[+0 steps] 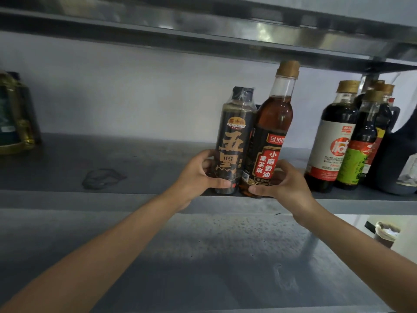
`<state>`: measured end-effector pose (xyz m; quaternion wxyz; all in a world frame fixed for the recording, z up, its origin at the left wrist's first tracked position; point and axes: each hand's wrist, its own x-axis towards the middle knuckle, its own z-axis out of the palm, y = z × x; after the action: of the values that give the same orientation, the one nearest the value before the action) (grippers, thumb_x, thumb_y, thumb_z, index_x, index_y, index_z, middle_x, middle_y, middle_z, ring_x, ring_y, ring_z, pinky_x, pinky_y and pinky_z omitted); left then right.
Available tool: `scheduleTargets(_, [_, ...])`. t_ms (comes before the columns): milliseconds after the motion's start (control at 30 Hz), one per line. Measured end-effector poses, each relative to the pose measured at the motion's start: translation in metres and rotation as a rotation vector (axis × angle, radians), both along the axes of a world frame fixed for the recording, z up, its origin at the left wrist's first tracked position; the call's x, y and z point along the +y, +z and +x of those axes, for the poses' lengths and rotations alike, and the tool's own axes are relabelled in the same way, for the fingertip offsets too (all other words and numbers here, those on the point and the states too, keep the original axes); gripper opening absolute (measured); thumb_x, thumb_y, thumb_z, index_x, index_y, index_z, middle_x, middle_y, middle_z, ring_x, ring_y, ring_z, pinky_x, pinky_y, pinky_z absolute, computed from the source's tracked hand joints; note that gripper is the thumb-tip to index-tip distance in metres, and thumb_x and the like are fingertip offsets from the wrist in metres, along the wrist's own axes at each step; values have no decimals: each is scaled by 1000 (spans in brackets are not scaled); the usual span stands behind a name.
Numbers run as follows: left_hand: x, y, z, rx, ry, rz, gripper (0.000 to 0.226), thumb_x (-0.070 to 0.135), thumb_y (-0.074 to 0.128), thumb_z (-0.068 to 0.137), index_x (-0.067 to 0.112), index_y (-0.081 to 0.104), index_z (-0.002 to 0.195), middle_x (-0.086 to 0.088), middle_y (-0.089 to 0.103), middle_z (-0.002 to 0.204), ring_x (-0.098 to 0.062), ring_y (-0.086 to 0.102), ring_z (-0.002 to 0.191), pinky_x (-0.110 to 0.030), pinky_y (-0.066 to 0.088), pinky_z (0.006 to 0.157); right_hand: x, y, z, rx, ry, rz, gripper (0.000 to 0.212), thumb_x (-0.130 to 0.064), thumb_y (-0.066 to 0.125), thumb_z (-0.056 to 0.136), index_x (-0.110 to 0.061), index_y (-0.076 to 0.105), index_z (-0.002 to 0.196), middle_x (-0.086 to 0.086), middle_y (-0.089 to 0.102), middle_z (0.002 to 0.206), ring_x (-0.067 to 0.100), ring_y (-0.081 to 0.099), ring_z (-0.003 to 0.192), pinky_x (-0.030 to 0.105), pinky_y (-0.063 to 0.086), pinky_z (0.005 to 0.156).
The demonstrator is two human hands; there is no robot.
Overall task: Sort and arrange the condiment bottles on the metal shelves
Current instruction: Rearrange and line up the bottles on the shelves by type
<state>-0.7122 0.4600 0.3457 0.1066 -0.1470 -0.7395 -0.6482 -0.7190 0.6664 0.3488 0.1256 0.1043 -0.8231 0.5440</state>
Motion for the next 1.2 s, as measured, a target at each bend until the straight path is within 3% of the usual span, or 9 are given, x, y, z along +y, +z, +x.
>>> scheduleTargets(133, [-70,2,24,2,13,2,61,-7,79,64,26,55,110,0,68,107,-15,64,101,-25,54,82,-67,2,20,11,51,-14,70,-16,89,56,-23,51,115,-13,62,99,6,59,90,23,49,72])
scheduleTargets(267, [-154,4,56,-6,42,1,63,-9,78,64,20,56,116,-4,69,107,-16,66,98,-22,55,76,-148,3,37,-3,123,-31,73,-16,90,54,-19,55,118,-9,66,102,12,63,96,39,53,86])
scheduleTargets(400, [-231,9,87,-22,99,-42,62,-8,77,66,19,56,119,-3,69,109,-14,65,100,-21,55,74,-227,3,54,7,210,-50,73,-13,89,56,-21,53,119,-10,64,100,2,59,89,21,47,69])
scheduleTargets(500, [-291,10,110,-29,151,-74,64,-7,78,66,17,57,121,-2,69,112,-15,64,105,-28,53,86,-288,2,66,-6,285,-53,71,-12,88,58,-23,51,117,-12,61,97,-1,56,86,17,42,64])
scheduleTargets(600, [-342,11,129,-13,209,-87,58,-7,78,65,18,60,114,-2,70,108,-15,65,103,-29,52,88,-340,5,74,-5,351,-42,69,-10,88,57,-23,52,114,-12,62,98,2,58,89,18,43,65])
scheduleTargets(867, [-448,11,152,-7,350,-70,58,-3,79,67,15,59,118,-2,70,109,-17,64,104,-34,52,91,-455,19,73,45,453,51,72,-18,90,53,-25,49,112,-19,57,92,3,56,86,16,41,67])
scheduleTargets(1033, [-510,10,152,-18,402,-72,59,-4,78,67,15,58,119,-2,69,112,-17,65,105,-28,54,86,-520,20,61,81,535,83,68,-14,88,55,-23,48,109,-22,54,89,-6,52,79,13,40,65])
scheduleTargets(1133, [-549,11,147,-15,420,-88,61,-4,78,66,15,57,120,-4,68,113,-19,64,107,-34,52,91,-560,22,51,91,595,108,72,-12,87,58,-22,47,117,-19,53,95,0,53,87,16,42,78])
scheduleTargets(1200, [-574,15,144,-20,421,-101,59,-7,76,67,17,58,117,-2,69,111,-17,65,105,-28,53,86,-586,24,44,94,628,131,79,-17,88,57,-21,46,124,-14,56,104,3,53,93,19,42,81])
